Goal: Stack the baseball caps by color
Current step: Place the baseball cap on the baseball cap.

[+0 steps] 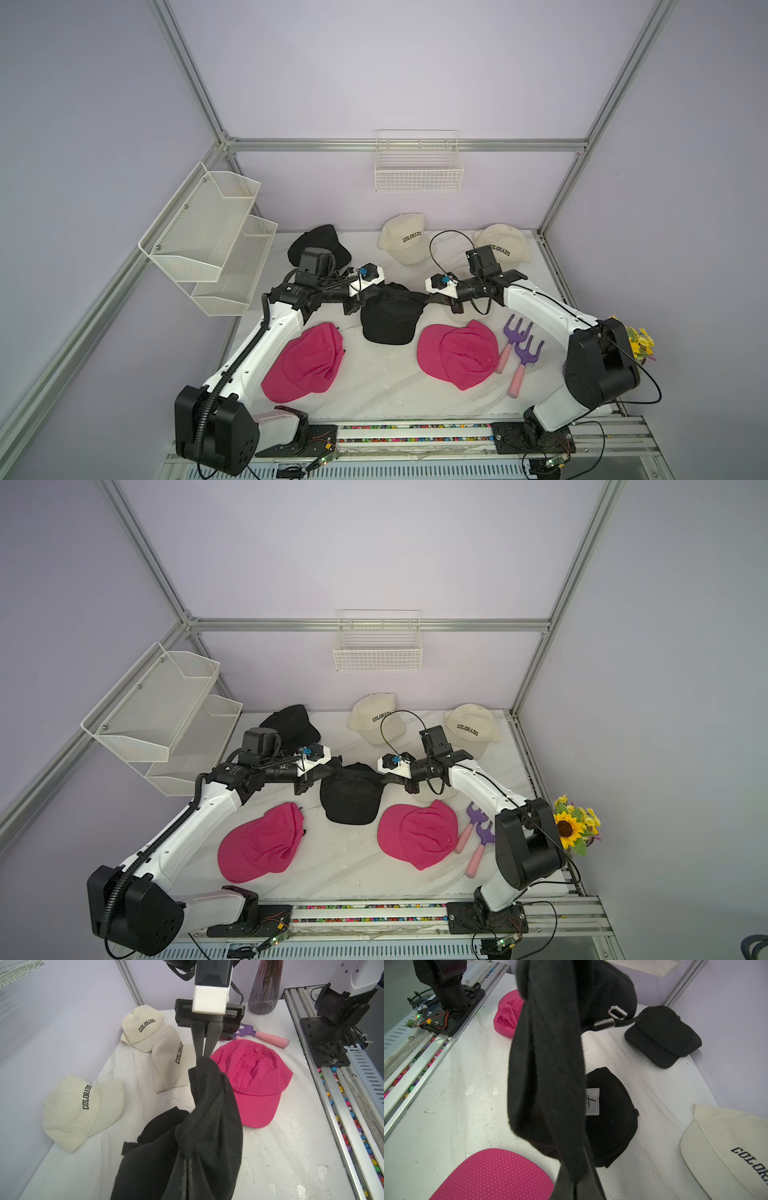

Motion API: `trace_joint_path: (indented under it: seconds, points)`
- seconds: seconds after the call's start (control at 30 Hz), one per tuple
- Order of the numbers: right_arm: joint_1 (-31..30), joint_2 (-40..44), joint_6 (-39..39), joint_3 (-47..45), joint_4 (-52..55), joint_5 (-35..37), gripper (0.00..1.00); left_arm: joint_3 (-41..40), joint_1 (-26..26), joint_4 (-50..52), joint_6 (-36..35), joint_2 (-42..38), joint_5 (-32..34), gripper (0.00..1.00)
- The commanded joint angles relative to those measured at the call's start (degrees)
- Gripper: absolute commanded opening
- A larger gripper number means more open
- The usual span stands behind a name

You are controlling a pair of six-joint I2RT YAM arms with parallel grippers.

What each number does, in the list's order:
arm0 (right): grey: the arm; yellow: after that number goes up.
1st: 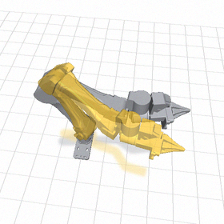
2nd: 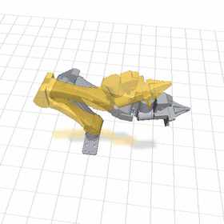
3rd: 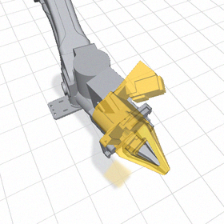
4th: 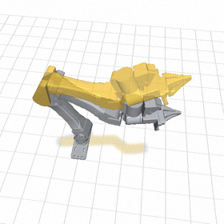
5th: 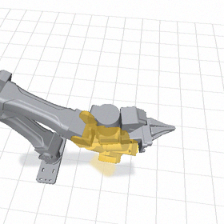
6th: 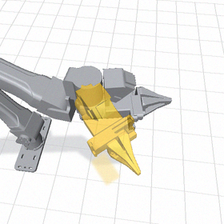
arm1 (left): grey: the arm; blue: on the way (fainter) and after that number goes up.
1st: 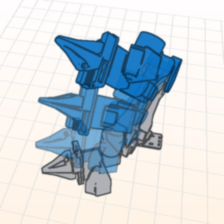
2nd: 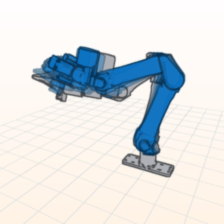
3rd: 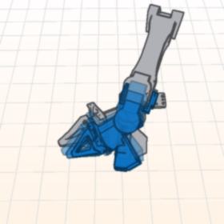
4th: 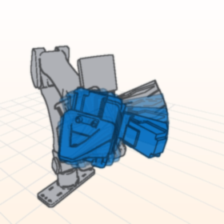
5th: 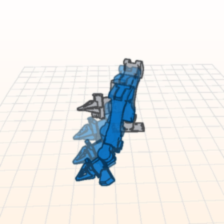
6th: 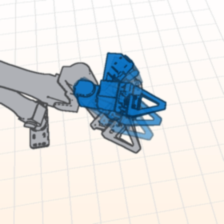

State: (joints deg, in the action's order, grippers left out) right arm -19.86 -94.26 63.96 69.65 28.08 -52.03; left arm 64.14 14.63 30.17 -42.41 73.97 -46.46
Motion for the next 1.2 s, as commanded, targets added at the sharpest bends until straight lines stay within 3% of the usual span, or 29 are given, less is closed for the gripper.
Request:
trace_joint_path:
  seconds: [0.0,0.27,0.53,0.83,1.17]
  points:
    - [0.3,-2.53,4.95,4.54,7.1,-1.4,0.0,3.02,-0.72,0.83,0.81,1.09,-1.77,0.0]
    - [0.34,-6.15,5.19,6.8,7.76,-0.07,0.0,5.56,-3.11,2.47,-1.08,6.27,-3.09,0.0]
    - [0.31,-10.14,-3.09,6.98,1.75,2.96,0.0,12.31,-3.49,8.8,-4.58,17.92,-1.6,0.0]
    - [0.47,-10.13,-11.67,2.36,-7.53,8.4,0.0,10.93,-3.47,6.66,-2.99,21.85,1.34,0.0]
    - [0.22,-9.89,-12.17,-2.75,-9.31,4.14,0.0,9.78,-3.03,7.42,-1.71,25.81,5.15,0.0]
